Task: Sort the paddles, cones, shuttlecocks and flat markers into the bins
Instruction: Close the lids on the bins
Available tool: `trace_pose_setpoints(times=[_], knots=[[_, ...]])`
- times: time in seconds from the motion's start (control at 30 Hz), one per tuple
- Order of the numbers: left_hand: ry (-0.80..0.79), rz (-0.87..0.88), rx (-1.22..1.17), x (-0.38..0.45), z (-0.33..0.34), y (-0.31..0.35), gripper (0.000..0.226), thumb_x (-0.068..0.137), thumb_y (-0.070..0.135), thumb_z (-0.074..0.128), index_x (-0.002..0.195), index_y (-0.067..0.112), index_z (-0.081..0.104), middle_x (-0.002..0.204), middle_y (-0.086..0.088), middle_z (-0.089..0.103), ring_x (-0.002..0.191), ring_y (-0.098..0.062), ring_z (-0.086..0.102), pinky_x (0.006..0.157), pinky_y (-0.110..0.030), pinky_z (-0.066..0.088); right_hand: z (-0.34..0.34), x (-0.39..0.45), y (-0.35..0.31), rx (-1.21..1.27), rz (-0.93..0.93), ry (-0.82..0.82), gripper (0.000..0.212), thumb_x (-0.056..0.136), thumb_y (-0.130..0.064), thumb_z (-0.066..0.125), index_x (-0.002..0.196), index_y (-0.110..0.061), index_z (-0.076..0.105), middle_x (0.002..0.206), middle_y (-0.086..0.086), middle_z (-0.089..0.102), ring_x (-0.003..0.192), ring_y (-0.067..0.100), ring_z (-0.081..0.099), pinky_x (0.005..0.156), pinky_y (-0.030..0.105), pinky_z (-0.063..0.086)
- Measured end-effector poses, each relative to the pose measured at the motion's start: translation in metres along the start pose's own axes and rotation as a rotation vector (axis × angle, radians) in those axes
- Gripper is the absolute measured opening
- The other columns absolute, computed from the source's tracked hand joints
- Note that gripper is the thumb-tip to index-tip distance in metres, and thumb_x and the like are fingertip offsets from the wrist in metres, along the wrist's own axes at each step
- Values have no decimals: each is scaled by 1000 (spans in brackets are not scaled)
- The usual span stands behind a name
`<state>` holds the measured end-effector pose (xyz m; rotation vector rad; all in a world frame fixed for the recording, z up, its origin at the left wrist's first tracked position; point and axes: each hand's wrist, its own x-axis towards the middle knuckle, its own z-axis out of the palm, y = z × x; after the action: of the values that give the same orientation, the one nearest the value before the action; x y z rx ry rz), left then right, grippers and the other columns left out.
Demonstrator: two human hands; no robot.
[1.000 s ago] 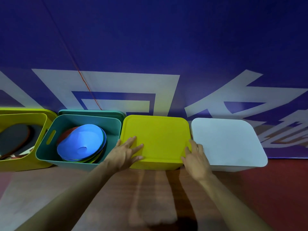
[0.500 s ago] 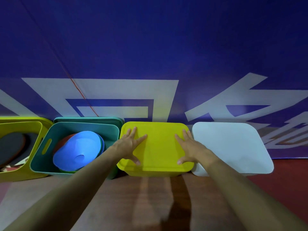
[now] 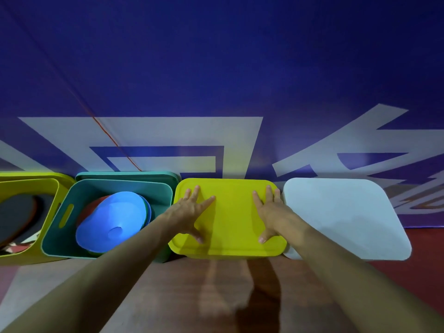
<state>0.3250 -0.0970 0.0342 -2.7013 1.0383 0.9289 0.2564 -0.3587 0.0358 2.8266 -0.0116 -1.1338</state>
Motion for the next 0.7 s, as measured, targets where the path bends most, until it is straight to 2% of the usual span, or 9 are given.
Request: trace_pose_setpoints(times=[0.1, 0.2, 0.27, 0.37, 0.53, 0.7], knots=[[-32, 47, 26, 4, -12, -16, 130, 69, 43, 86, 155, 36, -11, 164, -11, -14, 149, -44, 0, 119, -53, 20, -6, 2, -1, -12, -98, 37, 139, 69, -44, 87, 153, -29, -23, 159, 9, -33, 145, 50, -18, 117, 60, 21], [-85, 67, 60, 4, -18, -16, 130, 68, 45, 86, 154, 42, -11, 163, -10, -20, 148, -47, -4, 118, -55, 16, -16, 6, -8, 42, -162, 20, 131, 71, -40, 87, 152, -45, -16, 160, -2, -32, 147, 47, -17, 110, 68, 29], [-119, 46, 118, 5, -17, -2, 130, 67, 50, 86, 154, 44, -12, 161, -12, -26, 145, -53, -9, 117, -60, 14, -20, 10, -18, 83, -153, -2, 127, 72, -42, 85, 150, -50, -15, 160, -1, -32, 146, 50, -19, 106, 75, 25], [-107, -2, 168, 8, -13, 14, 136, 63, 53, 87, 151, 47, -16, 160, -13, -28, 143, -56, -11, 115, -65, 21, -19, 17, -35, 100, -96, -35, 130, 71, -43, 86, 149, -51, -18, 158, 6, -36, 143, 55, -20, 103, 79, 21], [-50, -28, 223, 13, -6, 14, 140, 58, 58, 86, 150, 48, -20, 161, -15, -24, 144, -57, -5, 110, -62, 35, -21, 23, -48, 112, -43, -79, 134, 72, -34, 87, 147, -52, -23, 155, 11, -40, 141, 58, -21, 104, 80, 19], [-31, -16, 246, 17, -3, 15, 138, 58, 61, 85, 149, 50, -18, 162, -18, -20, 142, -60, -2, 106, -62, 40, -22, 22, -48, 153, -32, -89, 133, 71, -34, 87, 147, -54, -20, 155, 9, -40, 141, 57, -23, 105, 80, 17]])
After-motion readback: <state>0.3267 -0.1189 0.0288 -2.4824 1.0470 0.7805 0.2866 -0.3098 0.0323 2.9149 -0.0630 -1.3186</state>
